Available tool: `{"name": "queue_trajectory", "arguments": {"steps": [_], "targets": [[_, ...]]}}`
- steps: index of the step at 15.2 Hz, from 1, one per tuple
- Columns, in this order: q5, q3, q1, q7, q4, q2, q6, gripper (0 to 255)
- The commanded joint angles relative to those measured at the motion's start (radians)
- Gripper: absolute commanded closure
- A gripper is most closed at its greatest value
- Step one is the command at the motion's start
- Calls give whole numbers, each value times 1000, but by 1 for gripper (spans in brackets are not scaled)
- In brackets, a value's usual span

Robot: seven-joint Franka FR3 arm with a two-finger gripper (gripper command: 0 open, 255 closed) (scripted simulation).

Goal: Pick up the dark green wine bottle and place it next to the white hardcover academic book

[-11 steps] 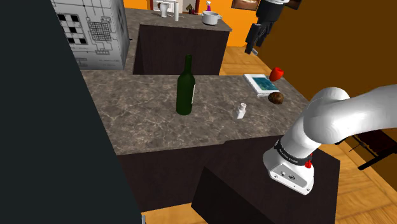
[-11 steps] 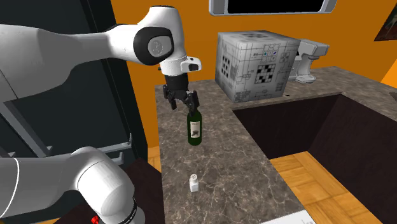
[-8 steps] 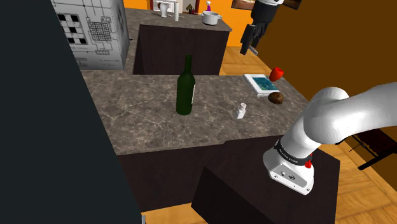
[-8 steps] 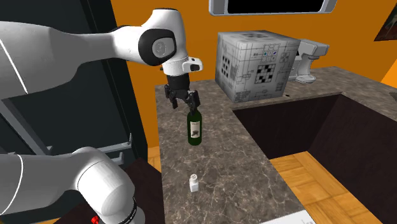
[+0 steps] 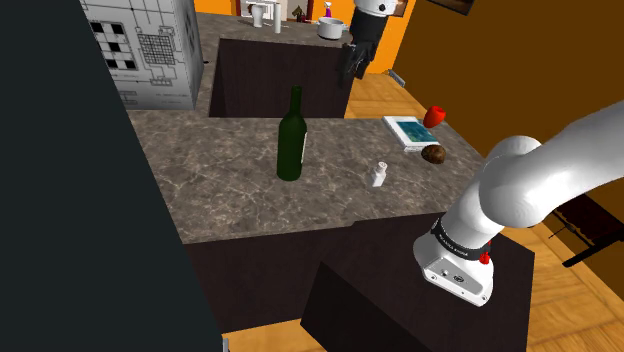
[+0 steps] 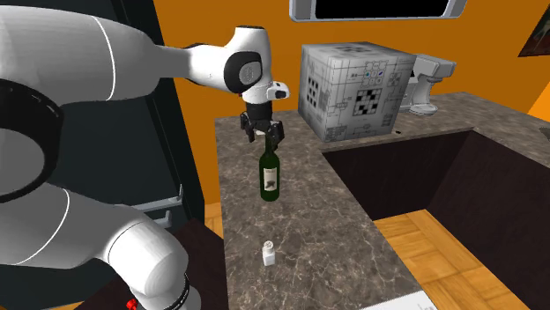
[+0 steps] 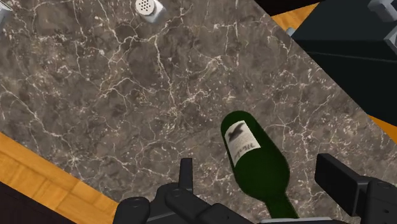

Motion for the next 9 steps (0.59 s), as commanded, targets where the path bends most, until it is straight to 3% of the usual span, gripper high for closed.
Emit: {"name": "queue_trajectory", "arguments": {"steps": [1,9], "targets": [[20,4,14,-1,39,71,36,0],[97,25,61,-16,235,350,132,0]]}}
